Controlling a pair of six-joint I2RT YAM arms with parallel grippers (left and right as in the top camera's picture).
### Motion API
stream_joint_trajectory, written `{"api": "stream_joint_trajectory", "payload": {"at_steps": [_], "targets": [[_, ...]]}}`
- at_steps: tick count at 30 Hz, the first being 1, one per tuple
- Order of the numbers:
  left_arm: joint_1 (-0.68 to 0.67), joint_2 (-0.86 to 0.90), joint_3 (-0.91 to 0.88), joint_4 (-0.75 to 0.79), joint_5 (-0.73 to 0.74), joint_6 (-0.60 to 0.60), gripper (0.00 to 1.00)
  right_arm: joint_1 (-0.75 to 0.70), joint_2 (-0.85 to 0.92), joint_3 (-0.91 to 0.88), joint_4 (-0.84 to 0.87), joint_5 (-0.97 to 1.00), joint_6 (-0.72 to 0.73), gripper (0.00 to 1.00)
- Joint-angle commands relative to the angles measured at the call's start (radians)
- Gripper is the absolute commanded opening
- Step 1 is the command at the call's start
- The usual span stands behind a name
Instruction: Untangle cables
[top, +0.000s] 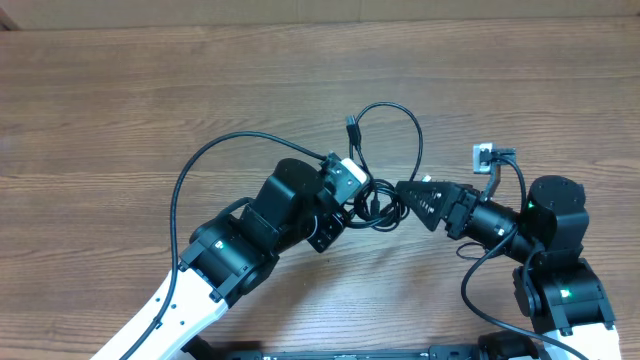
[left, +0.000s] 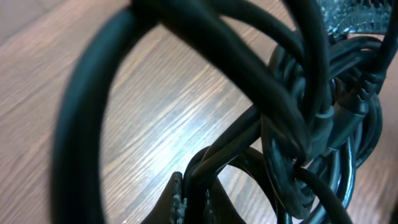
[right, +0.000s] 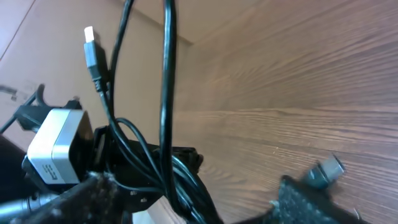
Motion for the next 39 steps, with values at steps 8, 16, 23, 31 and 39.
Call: {"api": "stream_joint_trajectory", "payload": {"at_steps": [8, 16, 23, 31, 39], "targets": [[0.002, -0.011, 0.016, -0.025, 0.065, 0.026, 0.04, -0.002, -0.013, 0.017, 0.077, -0.089, -0.025, 0.09], [0.002, -0.011, 0.016, -0.143, 0.074, 0.149, 0.04, -0.002, -0.013, 0.018, 0.32, -0.069, 0.101, 0.04], [0.002, -0.011, 0.016, -0.158, 0.261, 0.32, 0.04, -0.002, -0.012, 0.018, 0.107, 0.122, 0.03, 1.0], [0.004, -0.011, 0.016, -0.156, 0.241, 0.348, 0.04, -0.002, -0.014, 0.018, -0.041, -0.122, -0.136, 1.0], [0.004, -0.011, 0.016, -0.036, 0.325, 0.35, 0.04, -0.002, -0.014, 0.018, -0.02, -0.375, -0.35, 0.93]]}}
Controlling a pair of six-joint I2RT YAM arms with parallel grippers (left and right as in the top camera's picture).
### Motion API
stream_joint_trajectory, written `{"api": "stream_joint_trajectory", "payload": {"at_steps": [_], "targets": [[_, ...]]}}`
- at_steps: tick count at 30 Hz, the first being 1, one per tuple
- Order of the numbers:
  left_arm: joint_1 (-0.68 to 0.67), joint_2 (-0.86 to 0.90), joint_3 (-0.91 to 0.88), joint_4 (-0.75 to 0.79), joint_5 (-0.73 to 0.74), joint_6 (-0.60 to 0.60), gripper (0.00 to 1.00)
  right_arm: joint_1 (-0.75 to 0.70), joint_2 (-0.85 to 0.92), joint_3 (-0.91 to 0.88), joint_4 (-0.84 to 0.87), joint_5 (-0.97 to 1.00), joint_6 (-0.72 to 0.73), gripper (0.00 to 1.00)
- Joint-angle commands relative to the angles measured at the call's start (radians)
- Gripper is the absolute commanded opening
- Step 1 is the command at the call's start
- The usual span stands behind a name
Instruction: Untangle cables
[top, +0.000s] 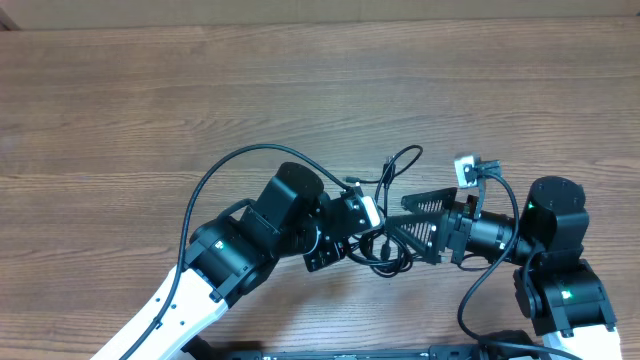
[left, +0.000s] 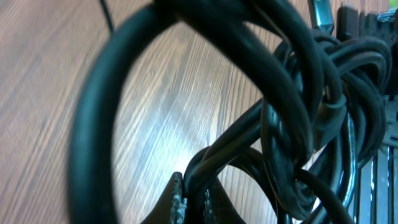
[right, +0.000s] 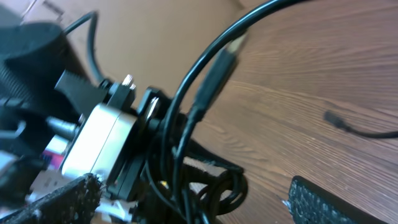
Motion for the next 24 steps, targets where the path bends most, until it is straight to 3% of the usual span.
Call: {"api": "stream_joint_trajectory", "payload": {"at_steps": [1, 4, 9, 16, 17, 18, 19, 24], "targets": [[0.004, -0.011, 0.016, 0.055, 0.085, 0.022, 0.04, -0.002, -0.008, 0.014, 0.009, -0.122, -0.114, 0.91], [0.004, -0.011, 0.016, 0.076, 0.083, 0.022, 0.04, -0.002, -0.008, 0.014, 0.027, -0.191, -0.143, 0.8], [0.004, -0.011, 0.016, 0.078, 0.109, 0.007, 0.04, -0.002, -0.008, 0.014, 0.146, -0.325, -0.138, 0.81], [0.004, -0.011, 0.016, 0.112, 0.109, -0.016, 0.04, -0.002, -0.008, 0.014, 0.16, -0.475, -0.14, 0.83], [0.004, -0.011, 0.016, 0.112, 0.103, -0.018, 0.04, -0.002, -0.008, 0.014, 0.16, -0.482, -0.139, 0.79], [0.004, -0.011, 0.016, 0.112, 0.087, -0.026, 0.04, -0.002, -0.008, 0.014, 0.159, -0.488, -0.139, 0.67], [0.004, -0.011, 0.016, 0.113, 0.063, -0.039, 0.04, -0.002, -0.008, 0.014, 0.159, -0.493, -0.138, 0.62], [0.004, -0.011, 0.016, 0.183, -0.003, -0.133, 0.04, -0.002, -0.008, 0.014, 0.122, -0.495, -0.138, 0.6]]}}
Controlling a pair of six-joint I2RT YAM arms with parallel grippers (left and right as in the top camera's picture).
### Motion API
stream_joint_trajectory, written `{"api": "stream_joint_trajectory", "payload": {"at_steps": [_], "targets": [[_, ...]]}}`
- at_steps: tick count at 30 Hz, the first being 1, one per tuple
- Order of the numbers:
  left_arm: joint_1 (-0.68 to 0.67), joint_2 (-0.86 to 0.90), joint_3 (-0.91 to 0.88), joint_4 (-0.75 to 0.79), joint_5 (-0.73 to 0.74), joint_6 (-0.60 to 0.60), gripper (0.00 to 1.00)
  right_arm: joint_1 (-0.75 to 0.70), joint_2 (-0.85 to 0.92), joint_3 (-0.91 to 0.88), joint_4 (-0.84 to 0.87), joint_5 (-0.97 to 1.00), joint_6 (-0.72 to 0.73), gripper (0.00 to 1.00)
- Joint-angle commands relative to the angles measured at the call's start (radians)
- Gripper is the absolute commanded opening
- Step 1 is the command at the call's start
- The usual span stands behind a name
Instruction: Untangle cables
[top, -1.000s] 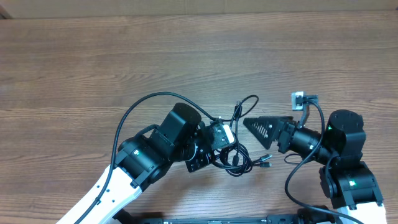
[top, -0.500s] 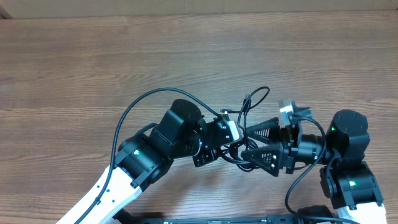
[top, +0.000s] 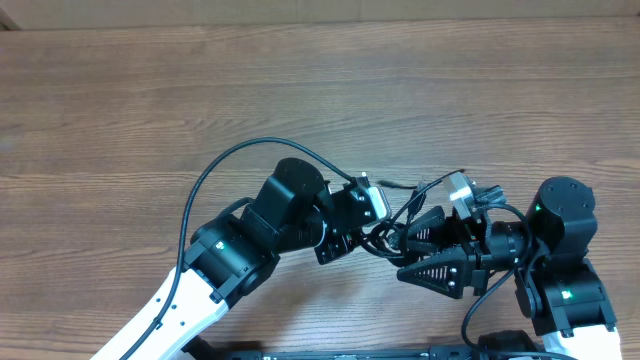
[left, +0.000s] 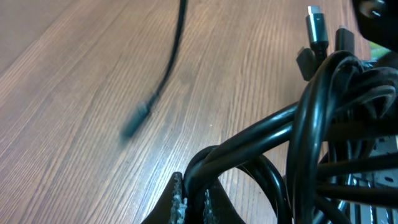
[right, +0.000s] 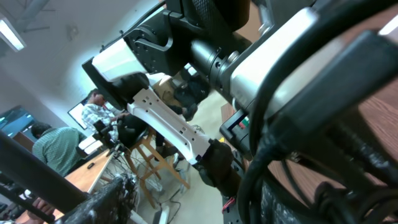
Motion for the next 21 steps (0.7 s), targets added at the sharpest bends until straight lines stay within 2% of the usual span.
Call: {"api": "stream_joint_trajectory", "payload": {"at_steps": [1, 4, 6, 10, 14, 17, 19, 21], "targets": [[0.004, -0.011, 0.016, 0.058, -0.04, -0.076, 0.04, -0.002, -0.008, 0.014, -0.019, -0.041, -0.003, 0.59], [0.004, -0.011, 0.016, 0.078, -0.043, -0.076, 0.04, -0.002, -0.008, 0.014, -0.027, -0.038, -0.002, 0.52], [0.004, -0.011, 0.016, 0.077, -0.116, -0.112, 0.04, -0.002, -0.008, 0.014, -0.036, -0.038, 0.005, 0.44], [0.004, -0.011, 0.016, 0.081, -0.237, -0.195, 0.04, -0.002, -0.008, 0.014, -0.095, -0.038, 0.004, 0.37], [0.004, -0.011, 0.016, 0.093, -0.323, -0.233, 0.04, -0.002, -0.007, 0.014, -0.142, -0.038, 0.004, 0.37], [0.004, -0.011, 0.016, 0.107, -0.323, -0.233, 0.04, -0.002, -0.007, 0.014, -0.152, -0.038, 0.004, 0.37], [0.004, -0.011, 0.016, 0.099, -0.346, -0.233, 0.04, -0.002, -0.007, 0.014, -0.152, -0.012, 0.005, 0.39], [0.004, -0.011, 0.016, 0.056, -0.395, -0.256, 0.04, -0.002, -0.007, 0.014, -0.181, 0.14, 0.047, 0.47]]}}
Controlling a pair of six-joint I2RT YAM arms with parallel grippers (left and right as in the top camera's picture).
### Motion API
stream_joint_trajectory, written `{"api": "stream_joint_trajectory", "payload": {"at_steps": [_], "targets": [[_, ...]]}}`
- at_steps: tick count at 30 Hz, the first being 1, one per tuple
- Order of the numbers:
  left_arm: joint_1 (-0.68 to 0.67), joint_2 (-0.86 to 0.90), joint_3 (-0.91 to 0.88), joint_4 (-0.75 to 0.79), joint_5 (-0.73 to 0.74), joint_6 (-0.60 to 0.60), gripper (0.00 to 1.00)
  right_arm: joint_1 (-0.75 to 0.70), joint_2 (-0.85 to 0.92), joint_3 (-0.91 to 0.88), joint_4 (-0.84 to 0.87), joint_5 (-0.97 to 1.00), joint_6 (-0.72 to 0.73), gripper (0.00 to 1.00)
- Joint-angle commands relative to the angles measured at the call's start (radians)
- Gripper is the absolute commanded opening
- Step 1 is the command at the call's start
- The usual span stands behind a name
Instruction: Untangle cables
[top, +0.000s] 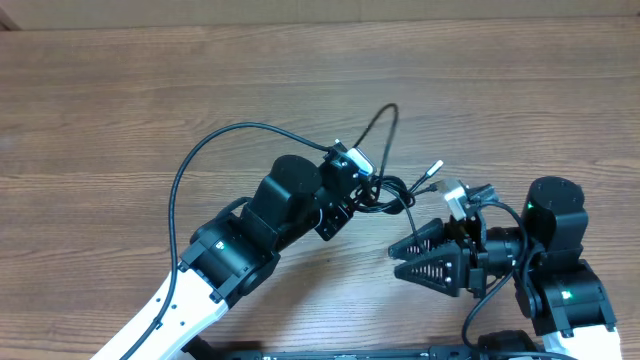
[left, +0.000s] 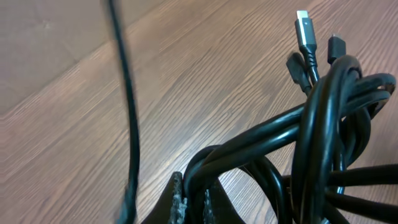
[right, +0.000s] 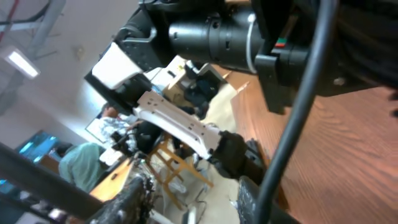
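A knot of black cables (top: 385, 192) hangs from my left gripper (top: 362, 190), which is shut on a couple of strands (left: 205, 163) at the bottom of the left wrist view. The coiled bundle (left: 323, 124) shows there, with a silver USB plug (left: 303, 25) beyond it. One strand loops upward (top: 388, 110), and a long strand (top: 200, 160) arcs left round the left arm. A loose plug (top: 434, 168) sticks out to the right. My right gripper (top: 397, 258) is open, below and right of the knot. A blurred cable (right: 298, 112) crosses next to its right finger (right: 249, 202).
The wooden table (top: 120, 90) spreads out on all sides. The left arm (top: 240, 250) lies across the near left. The right arm's base (top: 555, 260) stands at the near right, with its own black lead (top: 480, 295) curling beside it.
My left gripper has lifted the knot up and away from the right gripper. The right gripper, open against the knot before, now sits apart below it. A strand now loops upward.
My left gripper was shut on the knot at all three earlier moments. The open right gripper stood right of the knot, then against it, then just under it. Loose ends lay differently each time. Now the knot is held apart from the right gripper.
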Motion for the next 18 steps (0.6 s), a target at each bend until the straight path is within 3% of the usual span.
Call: {"api": "stream_joint_trajectory", "payload": {"at_steps": [1, 4, 6, 14, 18], "targets": [[0.005, -0.012, 0.016, -0.073, -0.122, -0.087, 0.04, -0.002, -0.007, 0.014, -0.052, 0.285, 0.098, 0.53], [0.005, -0.012, 0.016, -0.214, -0.285, -0.258, 0.04, -0.002, -0.007, 0.014, -0.151, 0.698, 0.29, 0.9], [0.006, -0.012, 0.016, -0.232, -0.294, -0.297, 0.04, -0.002, -0.007, 0.014, -0.187, 0.774, 0.324, 0.98], [0.005, -0.011, 0.016, -0.204, -0.277, -0.452, 0.04, -0.002, -0.007, 0.014, -0.257, 0.794, 0.338, 1.0], [0.004, -0.011, 0.016, -0.165, -0.01, -0.632, 0.04, -0.002, -0.007, 0.014, -0.257, 0.769, 0.338, 1.0]]}}
